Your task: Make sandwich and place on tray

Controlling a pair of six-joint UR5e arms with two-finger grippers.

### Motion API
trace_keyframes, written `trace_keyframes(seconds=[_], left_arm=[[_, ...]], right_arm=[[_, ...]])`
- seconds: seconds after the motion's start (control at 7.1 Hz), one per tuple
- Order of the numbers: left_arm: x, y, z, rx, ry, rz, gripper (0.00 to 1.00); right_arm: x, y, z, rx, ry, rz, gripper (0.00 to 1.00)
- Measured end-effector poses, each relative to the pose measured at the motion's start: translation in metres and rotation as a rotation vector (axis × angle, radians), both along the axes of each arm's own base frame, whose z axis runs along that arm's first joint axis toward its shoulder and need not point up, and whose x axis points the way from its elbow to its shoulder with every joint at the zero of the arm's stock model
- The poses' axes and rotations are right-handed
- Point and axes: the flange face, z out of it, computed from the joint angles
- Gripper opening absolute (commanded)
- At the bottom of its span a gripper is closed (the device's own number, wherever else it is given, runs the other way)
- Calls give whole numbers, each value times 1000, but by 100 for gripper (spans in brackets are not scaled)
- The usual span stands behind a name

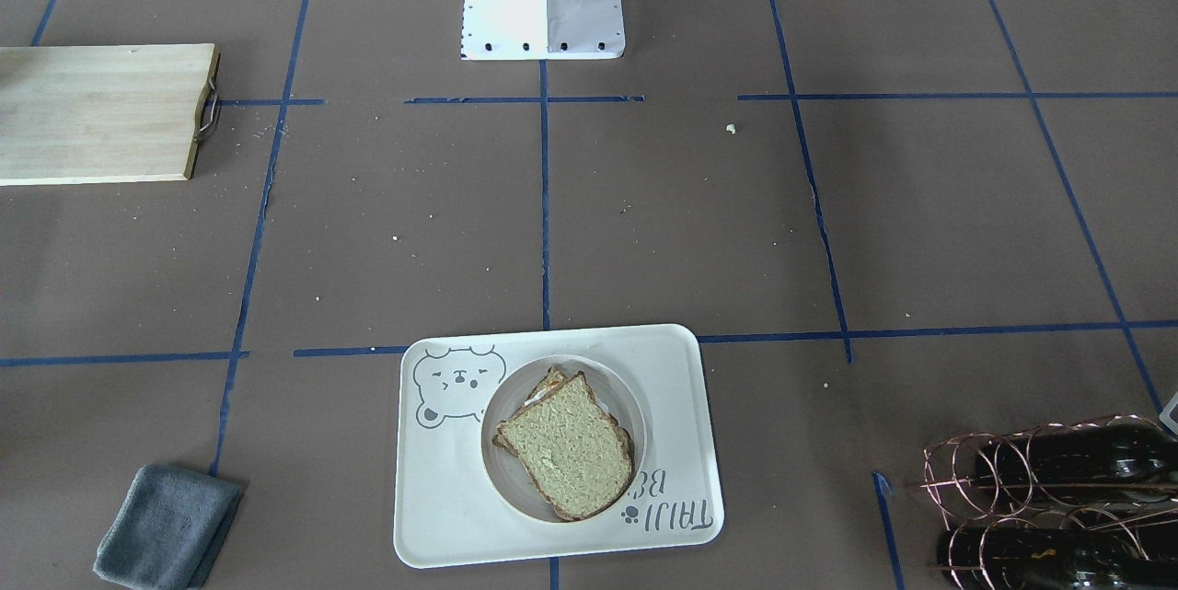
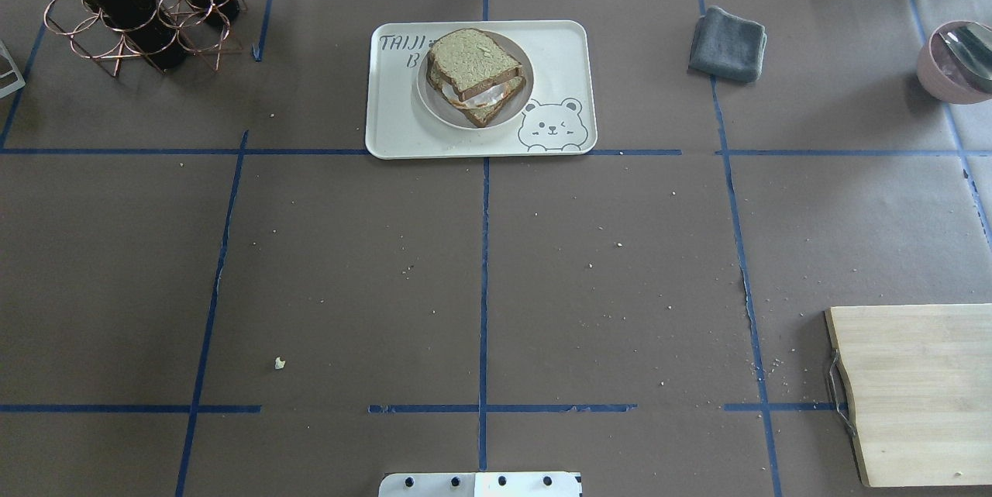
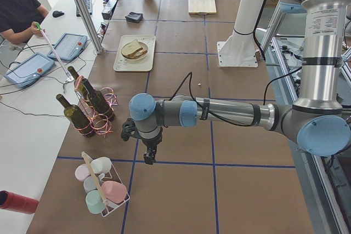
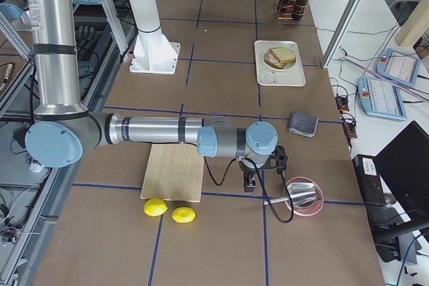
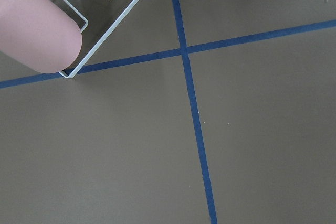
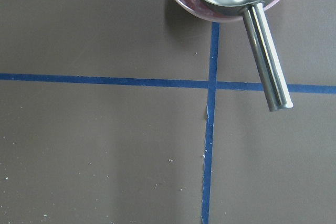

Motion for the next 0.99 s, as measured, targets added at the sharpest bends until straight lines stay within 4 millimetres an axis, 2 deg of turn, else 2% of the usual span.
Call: trace_keyframes(seconds=[0.28, 0.56, 0.99], left_arm=[[0, 0, 0, -2, 0, 0, 100], [-1, -1, -1, 0, 0, -2, 100], [-1, -2, -3, 3, 0, -3, 100]], right_arm=[[10, 9, 7, -11, -2, 20, 100], [31, 24, 12, -17, -3, 62, 100], [39, 27, 8, -6, 1, 80, 100]])
